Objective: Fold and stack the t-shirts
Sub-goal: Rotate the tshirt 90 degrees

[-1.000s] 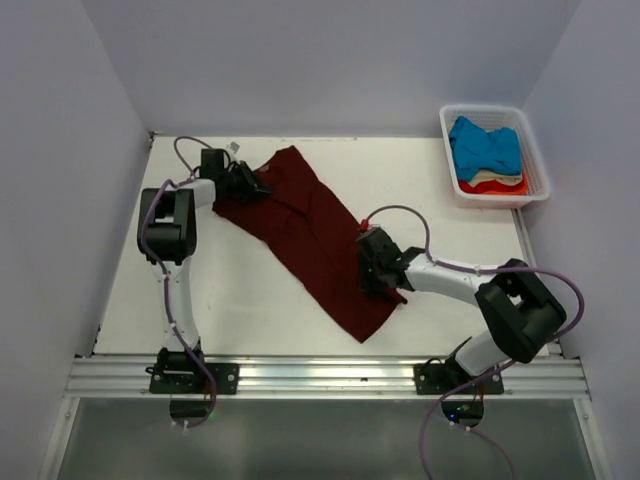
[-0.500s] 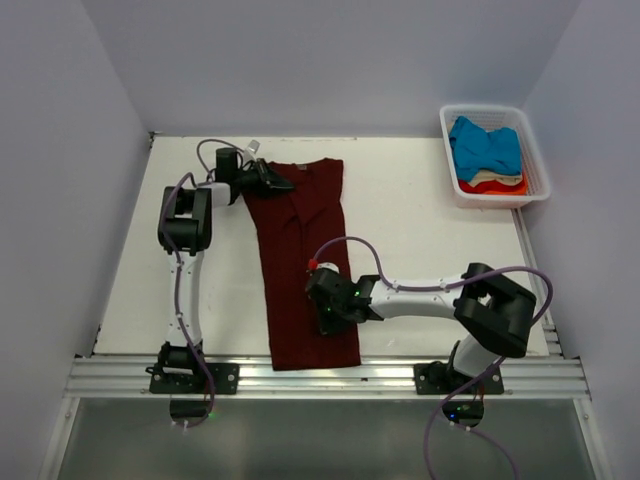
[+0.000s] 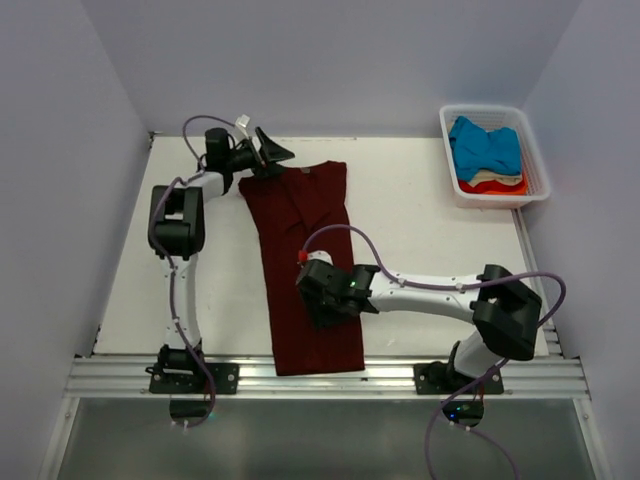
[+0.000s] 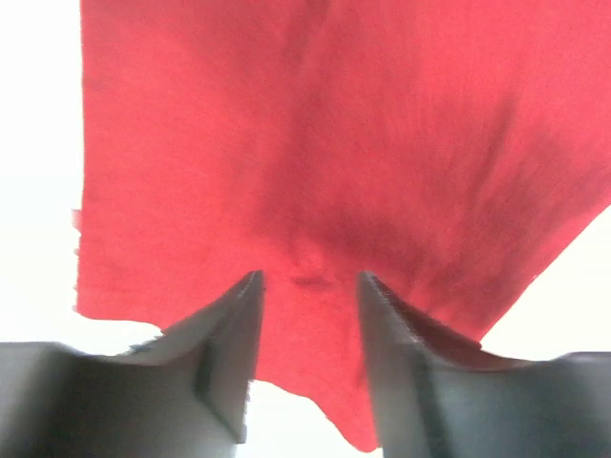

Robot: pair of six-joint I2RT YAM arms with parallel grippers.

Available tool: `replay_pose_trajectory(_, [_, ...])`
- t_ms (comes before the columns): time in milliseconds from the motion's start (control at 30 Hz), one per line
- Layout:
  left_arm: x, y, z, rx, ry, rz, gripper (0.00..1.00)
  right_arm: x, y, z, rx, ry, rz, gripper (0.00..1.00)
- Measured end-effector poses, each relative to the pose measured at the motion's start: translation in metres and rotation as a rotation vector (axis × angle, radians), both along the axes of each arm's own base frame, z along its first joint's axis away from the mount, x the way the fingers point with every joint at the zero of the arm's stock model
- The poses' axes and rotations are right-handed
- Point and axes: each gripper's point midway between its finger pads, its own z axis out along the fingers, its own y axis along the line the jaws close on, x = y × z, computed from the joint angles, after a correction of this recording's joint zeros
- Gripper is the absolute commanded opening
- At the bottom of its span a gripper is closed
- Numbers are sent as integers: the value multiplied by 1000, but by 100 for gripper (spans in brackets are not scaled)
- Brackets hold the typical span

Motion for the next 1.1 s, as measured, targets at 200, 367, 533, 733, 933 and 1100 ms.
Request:
replay_pose_trajectory(200, [-25, 25, 128, 133, -247, 115, 100, 47, 30, 81, 135, -193, 35, 73])
replay_pose_trajectory(367, [-81, 47, 221, 267, -475, 239, 100, 125, 19, 118, 178, -288, -86, 49])
replay_pose_trajectory(533, [-126, 45, 194, 400, -465, 243, 100, 217, -15, 108, 136, -302, -261, 51])
replay_pose_trajectory(733, [-129, 4, 97, 590, -315, 47, 98, 235, -27, 104, 96, -307, -276, 54])
replay_pose_trajectory(933, [-105, -39, 46, 765, -285, -90, 78, 206, -58, 147, 109, -409, -294, 55])
replay_pose_trajectory(1100, [-86, -67, 23, 918, -341, -134, 78, 190, -107, 203, 114, -548, -392, 55])
